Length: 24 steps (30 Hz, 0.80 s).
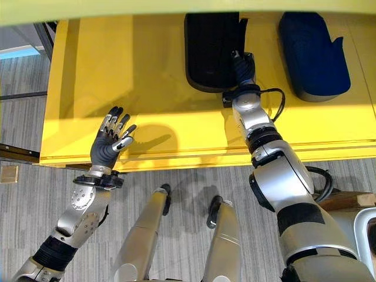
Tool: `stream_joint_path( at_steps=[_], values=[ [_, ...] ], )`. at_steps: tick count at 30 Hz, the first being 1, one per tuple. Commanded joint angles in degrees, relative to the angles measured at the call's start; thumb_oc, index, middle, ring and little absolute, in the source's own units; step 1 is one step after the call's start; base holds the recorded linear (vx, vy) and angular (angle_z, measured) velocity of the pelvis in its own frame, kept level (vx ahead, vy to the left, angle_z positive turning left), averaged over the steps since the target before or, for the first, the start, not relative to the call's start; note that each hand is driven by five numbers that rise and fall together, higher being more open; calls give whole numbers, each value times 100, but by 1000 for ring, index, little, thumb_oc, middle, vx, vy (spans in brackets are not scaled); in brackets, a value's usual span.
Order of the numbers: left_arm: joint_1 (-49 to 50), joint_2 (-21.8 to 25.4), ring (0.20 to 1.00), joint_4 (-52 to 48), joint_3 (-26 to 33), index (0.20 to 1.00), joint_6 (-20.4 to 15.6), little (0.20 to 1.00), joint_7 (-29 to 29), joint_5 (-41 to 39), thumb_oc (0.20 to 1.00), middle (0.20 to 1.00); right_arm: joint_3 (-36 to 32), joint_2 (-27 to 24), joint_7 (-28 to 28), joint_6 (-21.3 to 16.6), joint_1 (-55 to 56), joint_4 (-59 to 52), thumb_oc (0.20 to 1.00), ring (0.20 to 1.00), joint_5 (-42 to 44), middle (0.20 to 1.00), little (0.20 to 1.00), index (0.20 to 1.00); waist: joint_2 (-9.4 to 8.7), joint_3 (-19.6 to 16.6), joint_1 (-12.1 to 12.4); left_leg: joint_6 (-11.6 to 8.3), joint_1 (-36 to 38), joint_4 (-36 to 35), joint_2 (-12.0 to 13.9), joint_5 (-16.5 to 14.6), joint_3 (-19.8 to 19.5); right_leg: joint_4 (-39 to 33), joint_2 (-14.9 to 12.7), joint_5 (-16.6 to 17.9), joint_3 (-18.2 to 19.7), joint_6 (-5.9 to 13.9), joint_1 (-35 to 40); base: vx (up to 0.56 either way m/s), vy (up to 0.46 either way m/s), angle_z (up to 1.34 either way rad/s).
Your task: Move parts from the plastic box to the shelf.
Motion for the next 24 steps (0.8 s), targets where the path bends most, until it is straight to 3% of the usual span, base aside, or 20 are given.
stream_joint_path(
  at_steps=[1,24],
  values=[
    [160,-44,1000,-66,51,1000,-50,1000,-42,-15,1000,1000,99,-377,18,56,-126,414,200,200,-14,200,200,200,23,190,4,48,23,-361,115,21,-66,-333,78,-19,94,-181,172,0,0,0],
    [218,-18,1000,-43,126,1000,-45,1000,-100,-59,1000,1000,94,-620,79,-36,106,3,200,200,19,200,200,200,-58,287,-138,14,45,-404,213,78,-37,-420,140,51,127,-183,187,-5,-2,-2]
  ],
)
